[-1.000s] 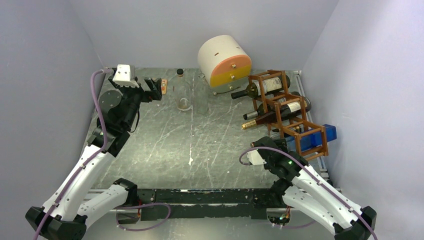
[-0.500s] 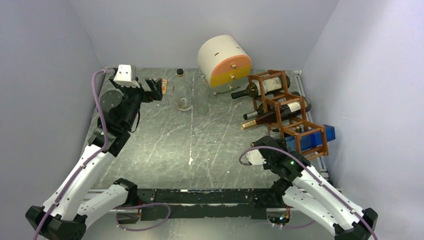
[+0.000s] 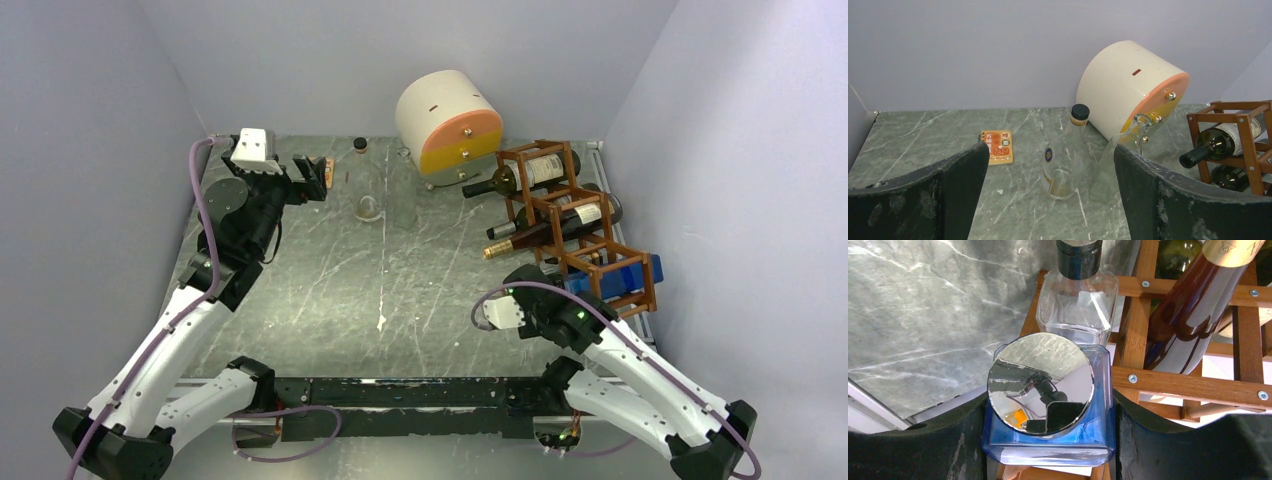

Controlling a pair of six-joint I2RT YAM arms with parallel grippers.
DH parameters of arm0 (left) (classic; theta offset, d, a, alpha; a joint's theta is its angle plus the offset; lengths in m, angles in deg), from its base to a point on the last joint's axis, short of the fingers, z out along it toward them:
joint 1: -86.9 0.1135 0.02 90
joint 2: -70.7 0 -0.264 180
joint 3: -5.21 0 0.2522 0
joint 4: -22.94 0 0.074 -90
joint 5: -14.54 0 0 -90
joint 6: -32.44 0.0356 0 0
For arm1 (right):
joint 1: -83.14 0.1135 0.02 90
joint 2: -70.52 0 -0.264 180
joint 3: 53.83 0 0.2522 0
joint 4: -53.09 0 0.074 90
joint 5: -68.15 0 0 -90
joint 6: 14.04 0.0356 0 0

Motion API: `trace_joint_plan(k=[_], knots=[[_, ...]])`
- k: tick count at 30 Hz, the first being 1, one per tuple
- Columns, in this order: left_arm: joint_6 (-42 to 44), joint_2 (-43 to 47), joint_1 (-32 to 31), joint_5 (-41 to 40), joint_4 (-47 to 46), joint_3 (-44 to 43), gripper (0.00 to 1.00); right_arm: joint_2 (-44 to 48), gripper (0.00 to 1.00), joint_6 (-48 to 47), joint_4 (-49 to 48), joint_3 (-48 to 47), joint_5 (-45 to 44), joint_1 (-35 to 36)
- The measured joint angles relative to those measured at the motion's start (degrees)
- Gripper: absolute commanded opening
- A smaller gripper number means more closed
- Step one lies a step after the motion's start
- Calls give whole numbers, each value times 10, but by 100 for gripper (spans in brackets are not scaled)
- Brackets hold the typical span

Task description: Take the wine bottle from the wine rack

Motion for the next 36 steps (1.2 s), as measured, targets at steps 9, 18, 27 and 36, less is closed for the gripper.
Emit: trace_joint_plan(k=[9, 18, 27, 36], knots=[[0, -1, 0, 0, 0, 0, 98, -49, 16, 47, 34, -24, 1, 55], [0, -1, 0, 0, 0, 0, 98, -136, 9, 155, 34, -42, 1, 193], [0, -1, -1, 1, 0, 0, 98, -184, 0, 236, -1, -77, 9, 229], [0, -1, -1, 1, 0, 0, 98, -185, 0, 269, -16, -107, 30, 235]])
